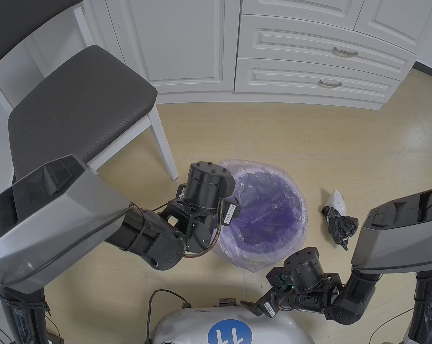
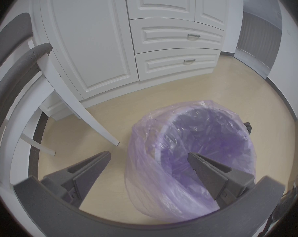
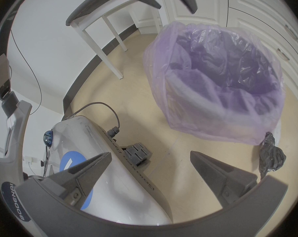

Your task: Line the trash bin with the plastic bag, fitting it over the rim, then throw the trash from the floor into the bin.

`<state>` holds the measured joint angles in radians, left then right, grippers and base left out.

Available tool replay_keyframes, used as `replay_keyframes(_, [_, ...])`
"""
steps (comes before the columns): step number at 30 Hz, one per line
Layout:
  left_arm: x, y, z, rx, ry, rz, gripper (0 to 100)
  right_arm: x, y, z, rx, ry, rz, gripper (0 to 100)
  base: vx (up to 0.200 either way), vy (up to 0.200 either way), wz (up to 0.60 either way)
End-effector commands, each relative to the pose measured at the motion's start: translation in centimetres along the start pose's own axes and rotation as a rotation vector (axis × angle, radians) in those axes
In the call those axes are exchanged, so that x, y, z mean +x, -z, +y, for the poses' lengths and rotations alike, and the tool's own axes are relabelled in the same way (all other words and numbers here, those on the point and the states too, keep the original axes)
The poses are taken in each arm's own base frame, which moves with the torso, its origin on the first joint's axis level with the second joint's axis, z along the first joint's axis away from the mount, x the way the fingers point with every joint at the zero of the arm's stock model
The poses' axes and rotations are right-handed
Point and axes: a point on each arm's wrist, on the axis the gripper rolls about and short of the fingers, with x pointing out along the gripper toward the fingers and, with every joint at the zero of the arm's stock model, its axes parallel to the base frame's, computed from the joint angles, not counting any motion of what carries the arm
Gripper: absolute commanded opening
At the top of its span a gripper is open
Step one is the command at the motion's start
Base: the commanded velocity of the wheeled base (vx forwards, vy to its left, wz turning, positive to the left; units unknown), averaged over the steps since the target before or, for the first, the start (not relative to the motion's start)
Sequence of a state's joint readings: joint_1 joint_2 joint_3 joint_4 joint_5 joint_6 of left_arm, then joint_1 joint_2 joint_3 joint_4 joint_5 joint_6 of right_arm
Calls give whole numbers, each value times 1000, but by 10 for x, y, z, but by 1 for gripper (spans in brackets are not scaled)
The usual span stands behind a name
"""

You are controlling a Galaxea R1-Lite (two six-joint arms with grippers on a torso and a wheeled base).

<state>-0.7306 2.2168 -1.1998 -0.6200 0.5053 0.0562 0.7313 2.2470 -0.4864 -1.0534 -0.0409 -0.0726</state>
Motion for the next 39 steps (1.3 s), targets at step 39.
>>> replay_keyframes(39, [-70,-23,8,14,64,-24,100,-135,-46,-69,63,221,-154,100,0,0,0])
